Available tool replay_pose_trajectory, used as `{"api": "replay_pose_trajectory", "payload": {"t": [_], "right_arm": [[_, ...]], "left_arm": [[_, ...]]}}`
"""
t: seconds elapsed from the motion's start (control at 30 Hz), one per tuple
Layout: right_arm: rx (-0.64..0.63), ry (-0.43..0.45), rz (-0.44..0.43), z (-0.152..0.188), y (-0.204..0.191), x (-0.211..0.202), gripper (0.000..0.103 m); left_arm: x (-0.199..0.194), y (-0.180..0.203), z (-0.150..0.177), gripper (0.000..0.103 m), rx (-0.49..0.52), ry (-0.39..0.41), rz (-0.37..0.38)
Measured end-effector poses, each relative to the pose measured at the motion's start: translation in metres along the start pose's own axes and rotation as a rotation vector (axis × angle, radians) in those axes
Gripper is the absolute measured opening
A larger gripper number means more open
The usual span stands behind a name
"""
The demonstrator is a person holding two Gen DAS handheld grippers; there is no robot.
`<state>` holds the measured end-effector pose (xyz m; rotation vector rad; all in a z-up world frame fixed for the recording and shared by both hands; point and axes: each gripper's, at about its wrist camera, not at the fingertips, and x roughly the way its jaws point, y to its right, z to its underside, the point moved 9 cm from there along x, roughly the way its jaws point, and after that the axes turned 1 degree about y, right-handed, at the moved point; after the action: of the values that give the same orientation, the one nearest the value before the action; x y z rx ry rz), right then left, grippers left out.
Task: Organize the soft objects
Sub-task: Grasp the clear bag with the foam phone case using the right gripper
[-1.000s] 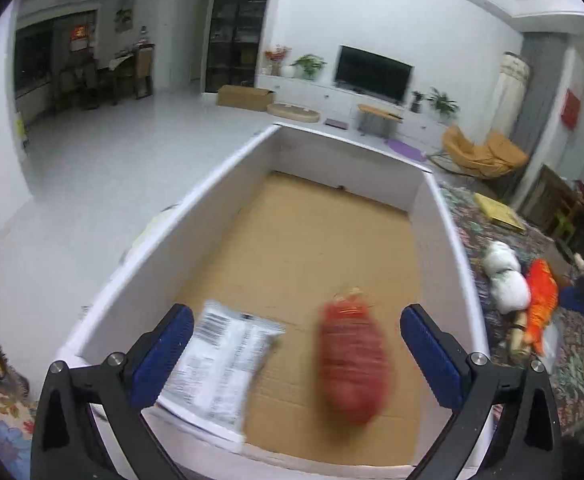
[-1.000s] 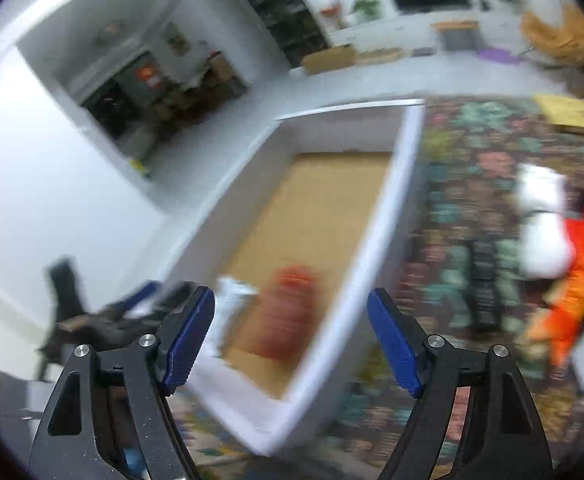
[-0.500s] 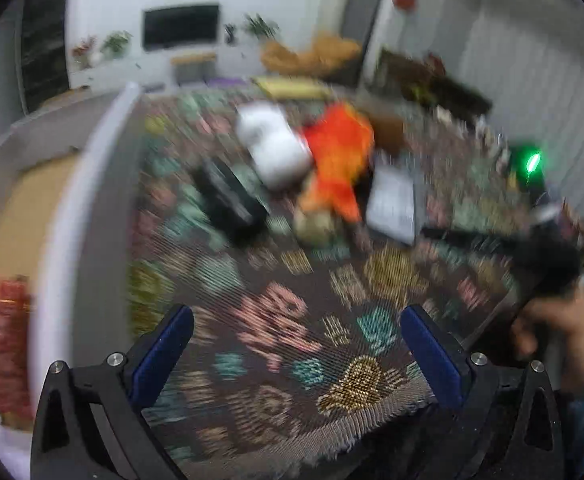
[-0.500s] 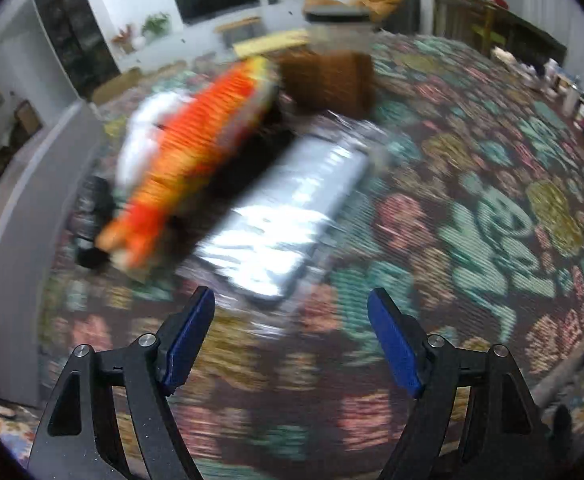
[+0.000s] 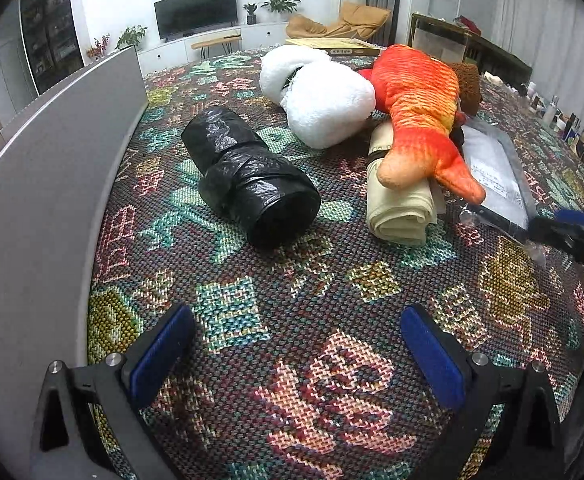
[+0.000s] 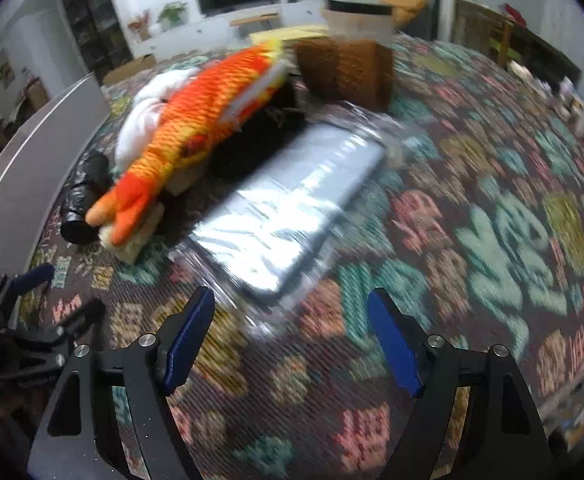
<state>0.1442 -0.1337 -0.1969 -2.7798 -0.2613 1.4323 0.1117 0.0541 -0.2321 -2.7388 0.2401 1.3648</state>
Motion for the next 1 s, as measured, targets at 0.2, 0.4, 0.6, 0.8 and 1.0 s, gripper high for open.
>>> {"api": "replay_pose_trajectory", "payload": {"t": [0.2,0.4,0.6,0.8,1.0], "right_arm": [[-0.037,-0.014,0.021,-0.036,-0.032,0.033,0.082],[-0.093,-0.009,0.217,-0.019,0.0,0.041,0.086],[0.3,-0.014,0.261,-0.004,0.118,0.032,0.09],[0.331,0.012,0.212,-0.004,0.131,0.023,0.091],[0.21,0.001,0.263,-0.017,0.122,0.04,0.095]], "left_arm": [[0.001,-0.001,0.001,0.103,-0.001,0.004,0.001],[0.0,-0.001,0.002,0.103,-0.002,0.005,0.002],[0.0,-0.001,0.002,0.103,-0.001,0.005,0.001],[0.0,-0.001,0.002,0.103,-0.001,0.005,0.001],[-0.001,-0.001,0.002,0.103,0.0,0.005,0.0]]}}
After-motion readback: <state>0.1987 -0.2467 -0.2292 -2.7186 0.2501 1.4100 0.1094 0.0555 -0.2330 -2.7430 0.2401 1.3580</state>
